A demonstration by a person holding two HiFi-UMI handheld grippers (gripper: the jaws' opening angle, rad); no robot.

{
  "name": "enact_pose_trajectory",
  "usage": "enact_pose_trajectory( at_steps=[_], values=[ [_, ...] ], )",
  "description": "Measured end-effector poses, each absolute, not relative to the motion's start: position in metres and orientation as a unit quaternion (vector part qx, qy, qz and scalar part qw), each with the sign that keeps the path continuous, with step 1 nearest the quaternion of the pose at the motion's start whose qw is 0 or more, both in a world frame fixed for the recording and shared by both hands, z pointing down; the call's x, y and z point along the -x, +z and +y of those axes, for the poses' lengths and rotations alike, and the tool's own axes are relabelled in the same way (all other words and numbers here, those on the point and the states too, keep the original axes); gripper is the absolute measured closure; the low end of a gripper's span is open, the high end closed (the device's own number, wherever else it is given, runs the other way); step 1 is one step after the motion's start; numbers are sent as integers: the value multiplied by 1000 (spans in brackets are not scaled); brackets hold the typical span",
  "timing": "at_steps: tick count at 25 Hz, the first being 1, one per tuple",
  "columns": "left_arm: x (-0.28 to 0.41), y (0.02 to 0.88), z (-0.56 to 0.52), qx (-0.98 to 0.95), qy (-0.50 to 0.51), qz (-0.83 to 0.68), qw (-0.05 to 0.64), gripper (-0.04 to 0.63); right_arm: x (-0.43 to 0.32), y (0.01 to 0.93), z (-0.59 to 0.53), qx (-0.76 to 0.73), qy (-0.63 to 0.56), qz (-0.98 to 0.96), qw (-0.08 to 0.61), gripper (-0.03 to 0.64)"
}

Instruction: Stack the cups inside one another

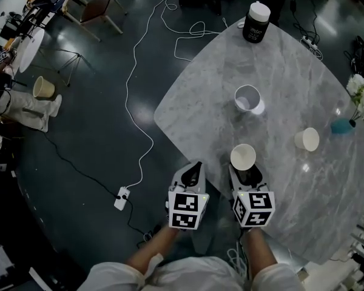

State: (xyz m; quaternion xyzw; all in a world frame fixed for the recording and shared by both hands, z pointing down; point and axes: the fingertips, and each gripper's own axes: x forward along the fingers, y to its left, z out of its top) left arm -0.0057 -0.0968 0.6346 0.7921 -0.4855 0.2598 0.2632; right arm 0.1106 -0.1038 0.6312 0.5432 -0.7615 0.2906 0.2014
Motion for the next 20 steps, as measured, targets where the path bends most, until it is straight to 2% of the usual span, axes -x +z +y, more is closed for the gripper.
enact_pose_trajectory(
  at_steps=[20],
  values=[
    [1,630,-107,-791,250,-490,268,600,-121,618,-111,-557,278,-759,192,410]
  ],
)
